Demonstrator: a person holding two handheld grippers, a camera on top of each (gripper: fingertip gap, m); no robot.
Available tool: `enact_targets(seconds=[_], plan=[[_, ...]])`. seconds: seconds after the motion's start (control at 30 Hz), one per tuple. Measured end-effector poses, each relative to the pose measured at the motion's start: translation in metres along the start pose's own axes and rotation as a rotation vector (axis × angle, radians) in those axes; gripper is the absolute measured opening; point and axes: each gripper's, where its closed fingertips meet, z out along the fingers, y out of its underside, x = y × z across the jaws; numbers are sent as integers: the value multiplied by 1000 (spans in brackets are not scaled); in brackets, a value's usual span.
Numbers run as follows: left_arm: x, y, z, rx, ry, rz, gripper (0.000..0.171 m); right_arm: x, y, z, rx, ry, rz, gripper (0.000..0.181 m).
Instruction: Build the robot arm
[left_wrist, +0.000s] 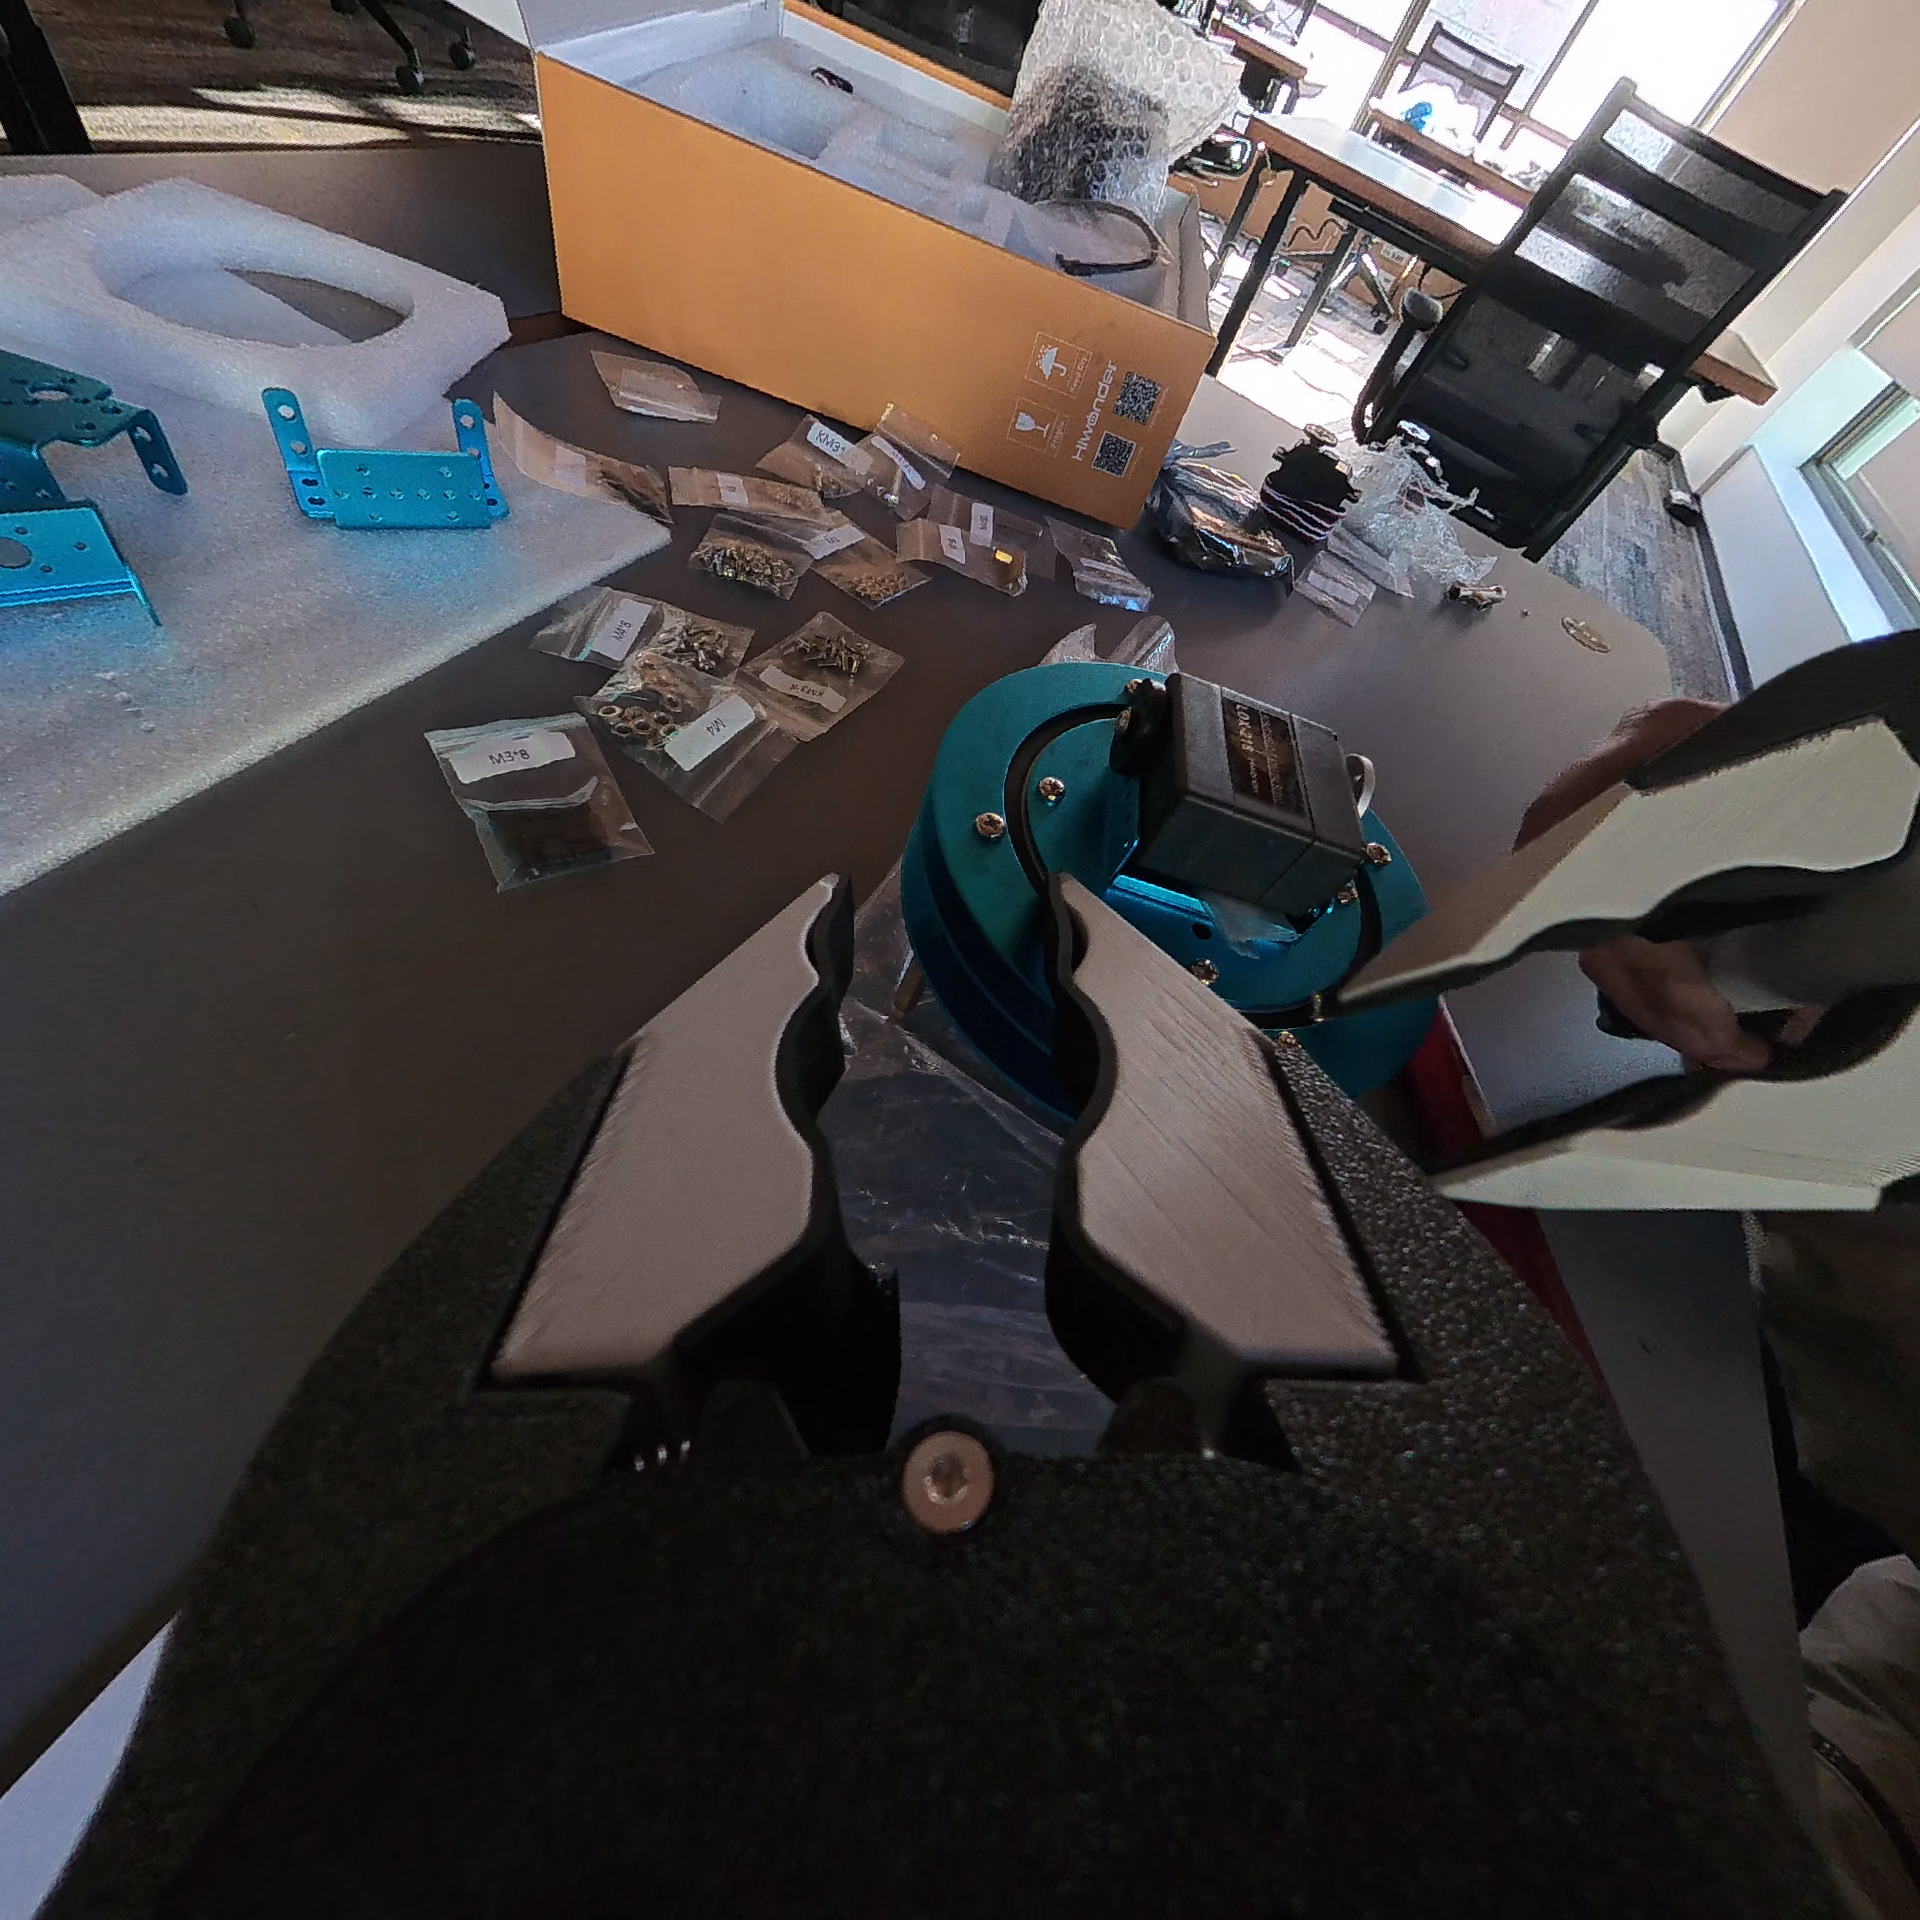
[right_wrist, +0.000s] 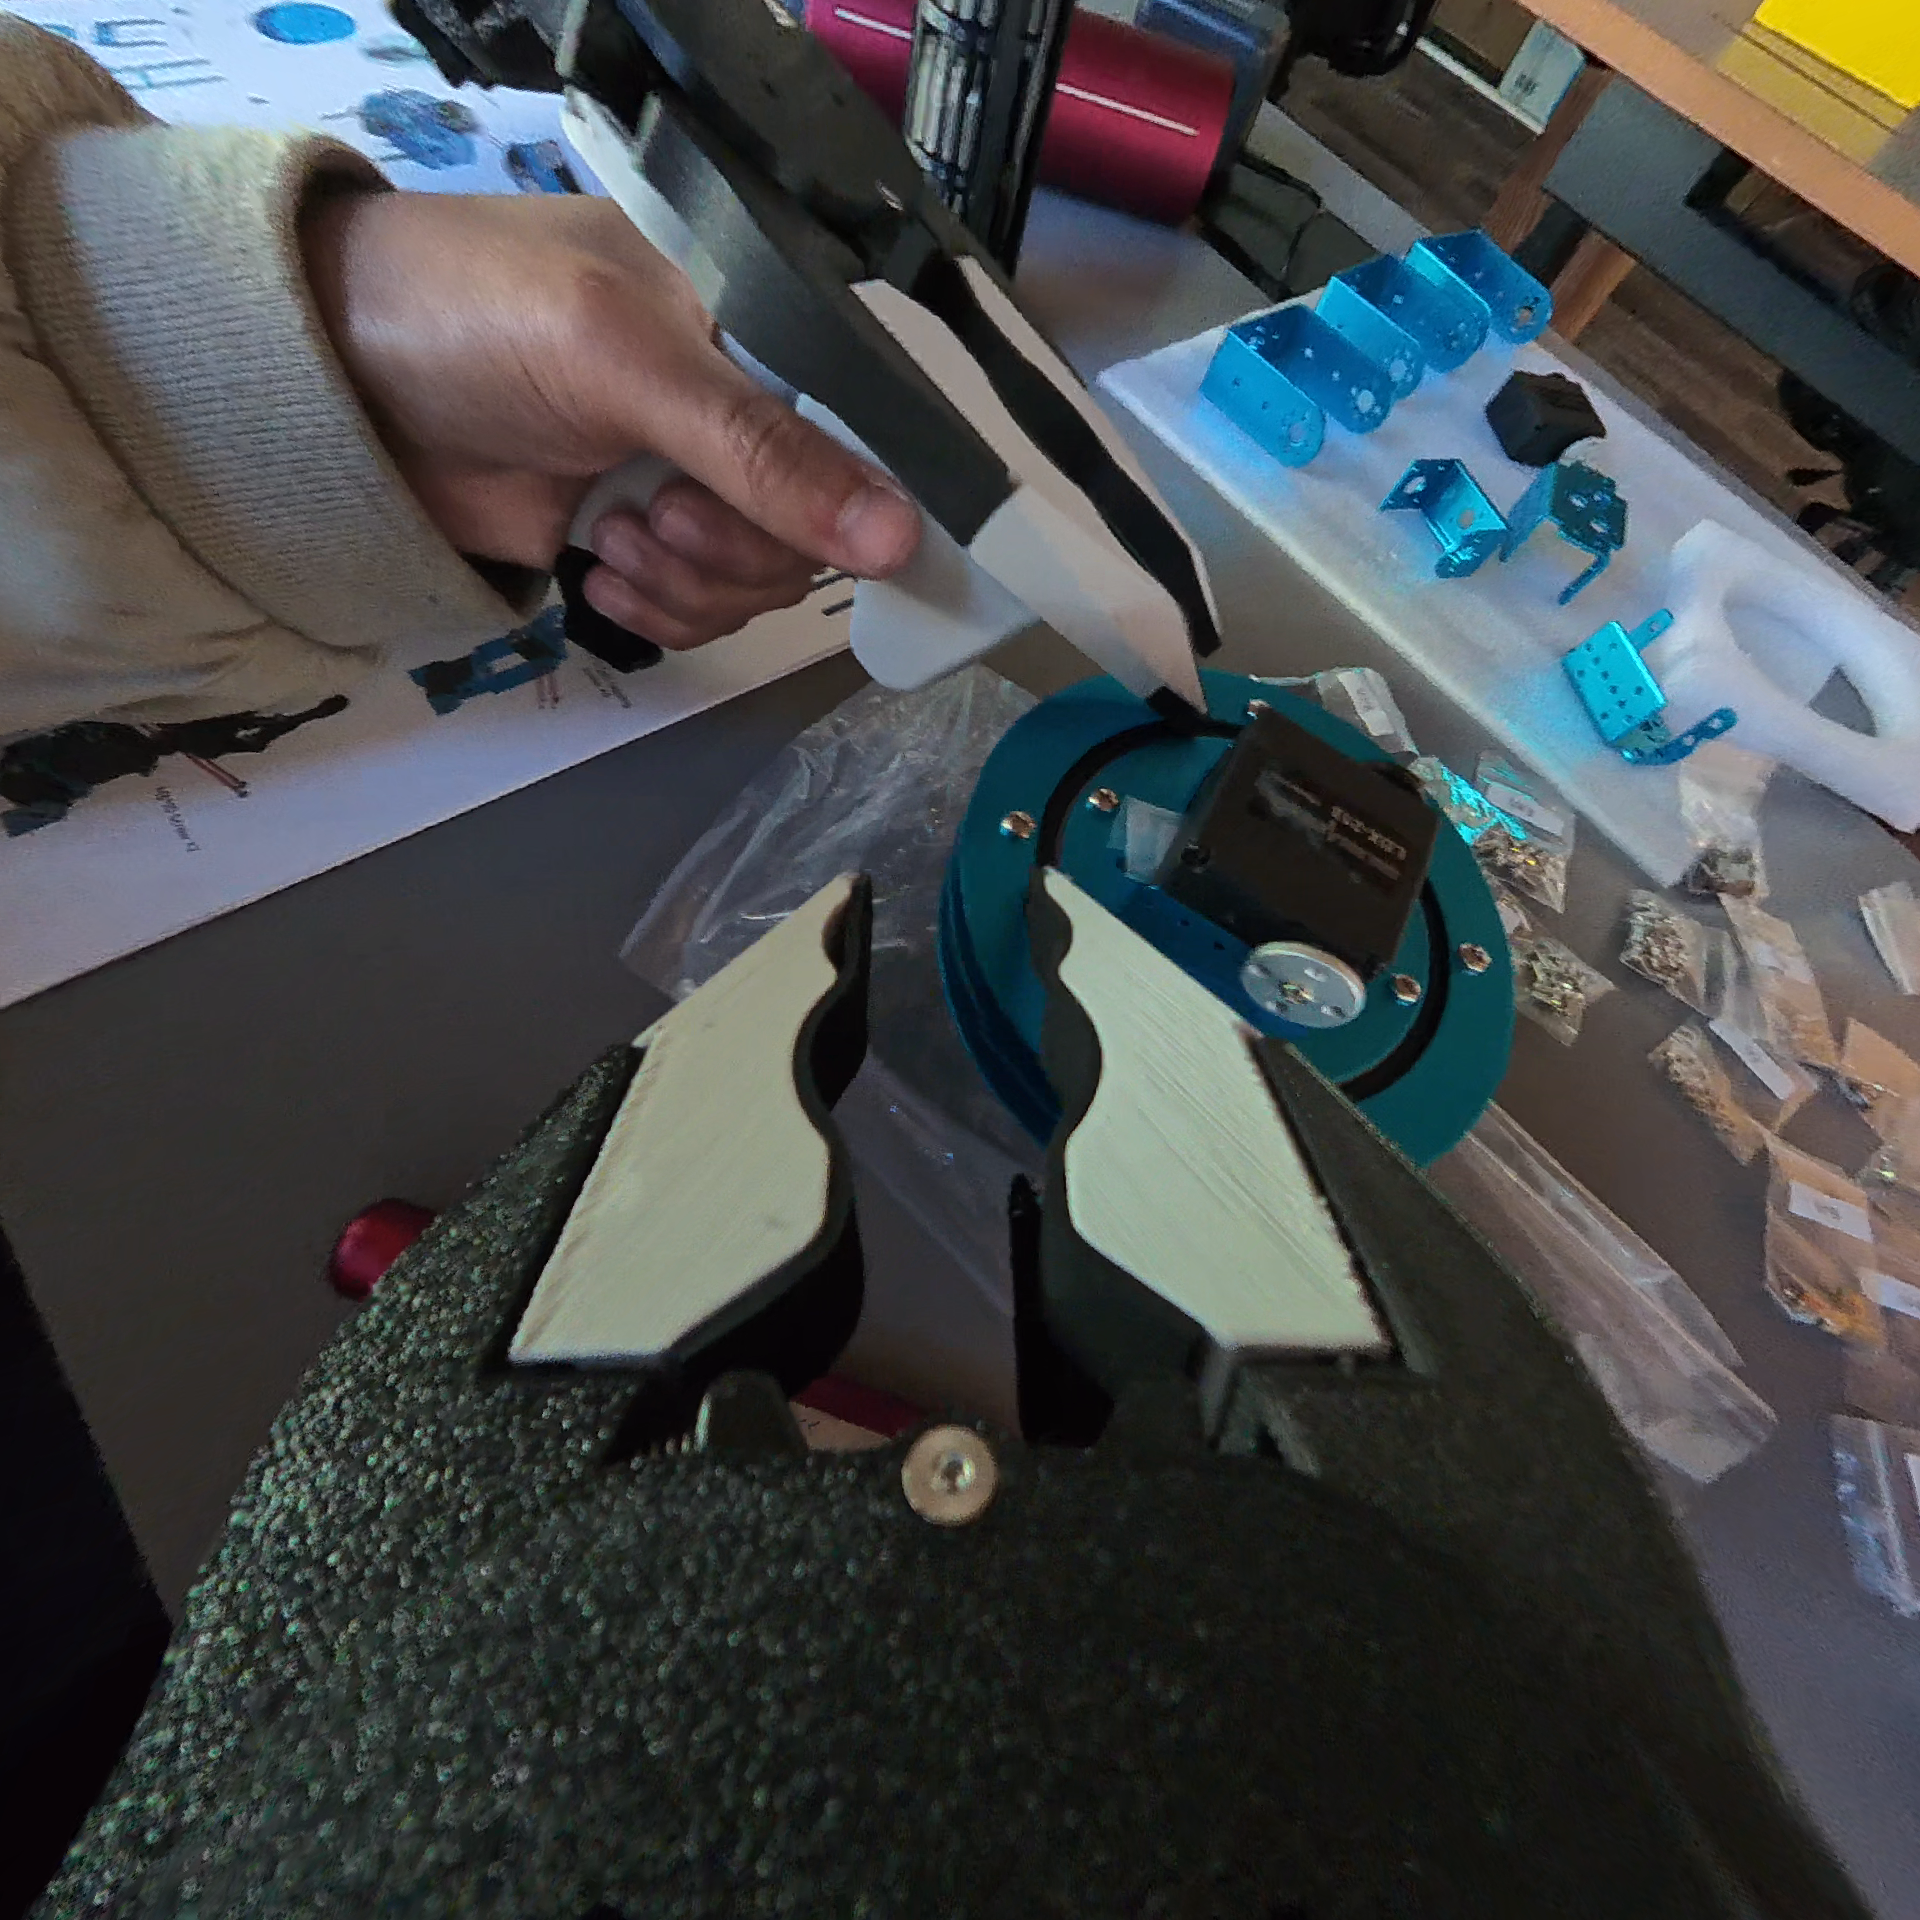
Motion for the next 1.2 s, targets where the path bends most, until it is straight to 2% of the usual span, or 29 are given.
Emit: enact_targets(seconds=[0.2, 0.43, 0.5, 0.53, 0.77, 0.9, 1.03, 1.2], plan=[[0, 0, 0, -1, 2, 0, 36, -1, -6, -4, 30, 0, 2, 30], [0, 0, 0, -1, 1, 3, 36, 1, -1, 9, -17, 11, -45, 45], [0, 0, 0, -2, 2, 4, 36, -4, -3, 6, -14, -26, -33, 43], [0, 0, 0, -2, 3, 4, 36, -6, -5, 3, -5, -44, -32, 34], [0, 0, 0, -1, 1, 5, 36, -1, -5, 6, -9, -6, -66, 44], [0, 0, 0, -1, 3, 3, 36, -2, -3, 13, -79, -41, -102, 43], [1, 0, 0, -5, 11, 4, 37, -8, 2, 5, -136, -78, -115, 49], [1, 1, 0, -7, 11, 4, 38, -4, 1, -10, -171, -49, -151, 41]])
